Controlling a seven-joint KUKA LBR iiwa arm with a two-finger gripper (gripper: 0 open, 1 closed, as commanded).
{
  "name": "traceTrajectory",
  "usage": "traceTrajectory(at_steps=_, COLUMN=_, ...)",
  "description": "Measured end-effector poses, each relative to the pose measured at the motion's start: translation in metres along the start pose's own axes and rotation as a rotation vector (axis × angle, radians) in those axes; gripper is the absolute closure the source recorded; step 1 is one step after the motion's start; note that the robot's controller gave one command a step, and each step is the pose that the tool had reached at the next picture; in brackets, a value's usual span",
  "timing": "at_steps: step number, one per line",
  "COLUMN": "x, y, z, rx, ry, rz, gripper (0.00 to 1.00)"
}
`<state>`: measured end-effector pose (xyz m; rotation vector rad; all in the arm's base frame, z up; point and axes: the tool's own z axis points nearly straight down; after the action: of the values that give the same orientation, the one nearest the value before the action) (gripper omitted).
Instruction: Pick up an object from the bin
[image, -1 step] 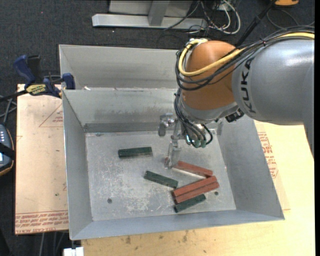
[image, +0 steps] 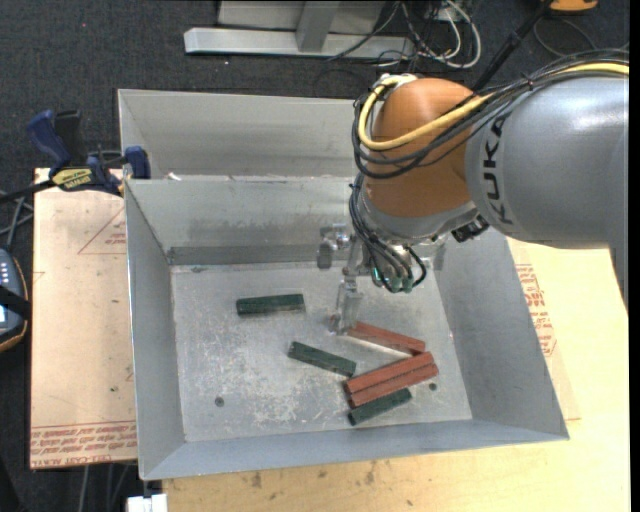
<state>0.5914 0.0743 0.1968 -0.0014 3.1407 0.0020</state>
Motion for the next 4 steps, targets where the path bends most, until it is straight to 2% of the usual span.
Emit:
traceTrajectory(at_steps=1, x=0.003, y=-0.005, z=0.047, rx=-0.001, ry=-0.007, rz=0.046, gripper=0.0)
traceTrajectory(at_steps=2, x=0.004, y=-0.011, z=0.101, rx=0.0, ry=0.0, rz=0.06, gripper=1.0)
traceTrajectory(at_steps=3, x=0.004, y=-0.011, z=0.101, rx=0.0, ry=0.0, rz=0.06, gripper=0.0)
traceTrajectory(at_steps=4, x=0.004, y=-0.011, z=0.101, rx=0.0, ry=0.0, rz=0.06, gripper=0.0)
